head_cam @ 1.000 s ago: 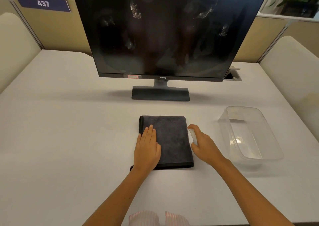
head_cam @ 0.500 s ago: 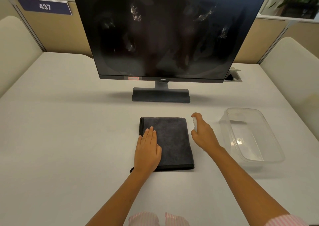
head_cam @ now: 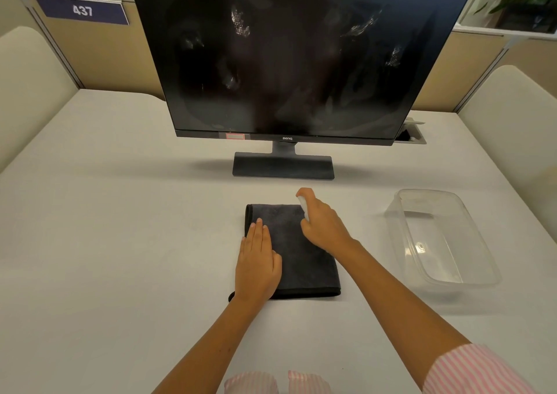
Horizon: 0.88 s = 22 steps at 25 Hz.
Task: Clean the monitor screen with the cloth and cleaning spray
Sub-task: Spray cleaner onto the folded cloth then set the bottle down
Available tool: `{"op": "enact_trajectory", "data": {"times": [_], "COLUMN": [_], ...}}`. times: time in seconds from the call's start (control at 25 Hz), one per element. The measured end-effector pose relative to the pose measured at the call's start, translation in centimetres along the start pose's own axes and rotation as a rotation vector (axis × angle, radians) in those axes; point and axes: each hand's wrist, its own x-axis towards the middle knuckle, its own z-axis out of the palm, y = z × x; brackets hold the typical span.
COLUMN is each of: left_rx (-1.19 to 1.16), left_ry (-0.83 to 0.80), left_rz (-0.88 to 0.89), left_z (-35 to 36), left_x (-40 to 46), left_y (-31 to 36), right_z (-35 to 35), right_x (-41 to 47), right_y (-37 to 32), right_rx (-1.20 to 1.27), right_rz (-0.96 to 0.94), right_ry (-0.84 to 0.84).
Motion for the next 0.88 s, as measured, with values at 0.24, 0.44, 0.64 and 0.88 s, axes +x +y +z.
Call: {"op": "enact_trajectory", "data": {"times": [0.24, 0.44, 0.64, 0.88], "left_rx": [-0.024, -0.030, -0.011, 0.010], "left_ry": [0.005, 0.006, 0.004, -0.008], "left_rz": [0.023, 0.028, 0.022, 0.040], "left_z": [-0.1, 0.0, 0.0, -0.2], "left_x": [0.0, 0.0, -0.1, -0.1], "left_y": [-0.2, -0.1, -0.2, -0.3], "right_z": [0.9, 0.4, -1.4, -5.5], "right_x": [-2.7, -5.5, -5.2, -3.6], "right_y": [0.3, 2.5, 4.5, 5.9], "right_rx": [0.002, 0.028, 0.254, 0.405], "right_rz": [-0.015, 0.016, 0.292, 0.222], "right_ry": [-0.033, -0.056, 0.111, 0.524]}}
